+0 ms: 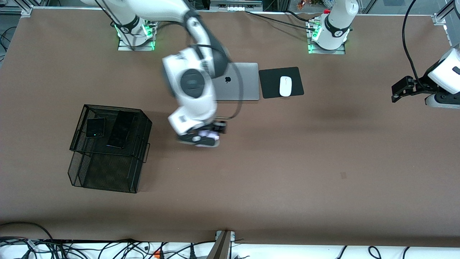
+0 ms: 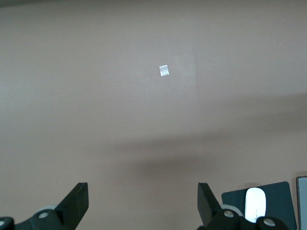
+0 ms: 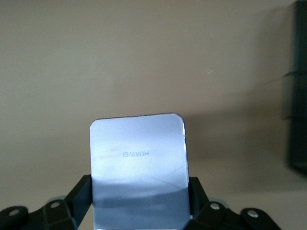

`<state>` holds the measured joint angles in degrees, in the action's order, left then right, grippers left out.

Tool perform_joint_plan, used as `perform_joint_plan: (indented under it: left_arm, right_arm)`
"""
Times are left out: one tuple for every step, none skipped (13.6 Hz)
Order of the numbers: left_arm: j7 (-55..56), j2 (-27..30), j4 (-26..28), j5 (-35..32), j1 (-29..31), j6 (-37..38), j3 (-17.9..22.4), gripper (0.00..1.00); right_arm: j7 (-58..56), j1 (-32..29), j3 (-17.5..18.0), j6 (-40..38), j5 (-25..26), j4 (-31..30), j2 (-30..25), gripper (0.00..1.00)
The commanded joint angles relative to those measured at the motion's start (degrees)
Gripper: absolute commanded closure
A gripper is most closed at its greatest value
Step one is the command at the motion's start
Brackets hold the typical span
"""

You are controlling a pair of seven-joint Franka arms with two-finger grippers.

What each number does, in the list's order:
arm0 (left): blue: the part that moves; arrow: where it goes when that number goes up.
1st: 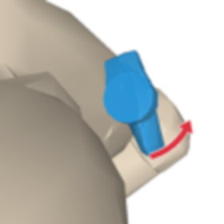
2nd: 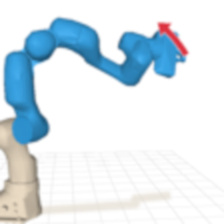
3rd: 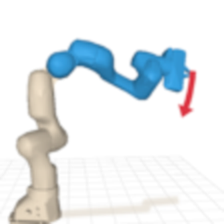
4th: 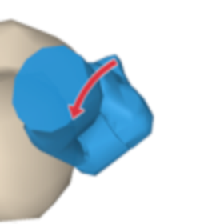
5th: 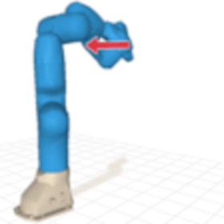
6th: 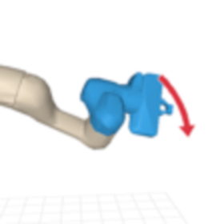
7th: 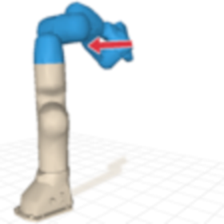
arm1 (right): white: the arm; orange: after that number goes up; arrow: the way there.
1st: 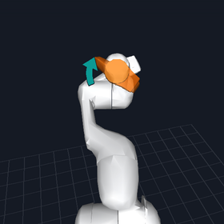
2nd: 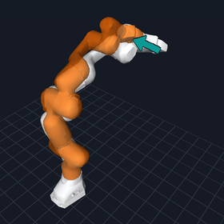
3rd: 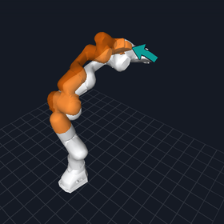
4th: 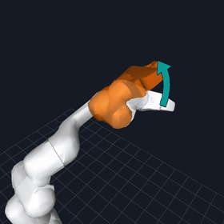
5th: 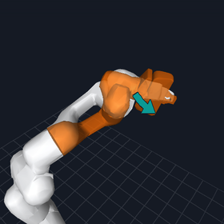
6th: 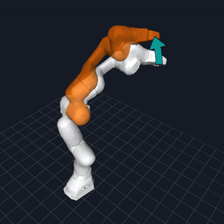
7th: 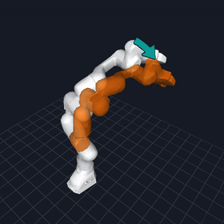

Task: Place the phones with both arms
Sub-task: 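Carry the white phone over the mesh basket and lower it in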

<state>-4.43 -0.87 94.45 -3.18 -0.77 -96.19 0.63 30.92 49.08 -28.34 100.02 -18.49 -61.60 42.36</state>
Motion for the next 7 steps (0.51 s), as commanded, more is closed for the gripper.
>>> perform_joint_plan:
  left_arm:
    - [-1.7,-0.8,-1.7,1.2,0.3,1.4,0.3,0.00]
    - [-1.7,-1.0,-1.7,1.2,0.6,1.4,0.3,0.00]
    - [-1.8,-1.0,-1.7,1.2,0.7,1.4,0.3,0.00]
    - [-1.8,-1.0,-1.6,1.2,0.7,1.5,0.3,0.00]
    - [-1.8,-1.0,-1.7,1.2,0.7,1.5,0.3,0.00]
    - [-1.8,-1.0,-1.7,1.2,0.6,1.5,0.3,0.00]
    - [-1.8,-1.0,-1.7,1.2,0.6,1.5,0.3,0.00]
  right_arm:
    - [-12.9,-8.4,0.3,-2.7,-0.5,-1.4,-1.8,0.81]
    - [-18.6,-10.4,-1.5,-2.6,-0.5,-1.4,-1.8,0.81]
    - [-24.3,-11.7,-4.2,-1.9,-0.5,-1.3,-1.3,0.81]
    - [-28.7,-13.3,-5.5,-0.7,-0.6,-1.4,-0.7,0.81]
    - [-31.4,-15.4,-5.5,0.1,-0.6,-1.4,-0.4,0.81]
    - [-32.8,-16.7,-5.5,0.7,-0.6,-1.4,-0.3,0.81]
    - [-34.6,-18.3,-5.5,1.6,-0.6,-1.4,0.2,0.81]
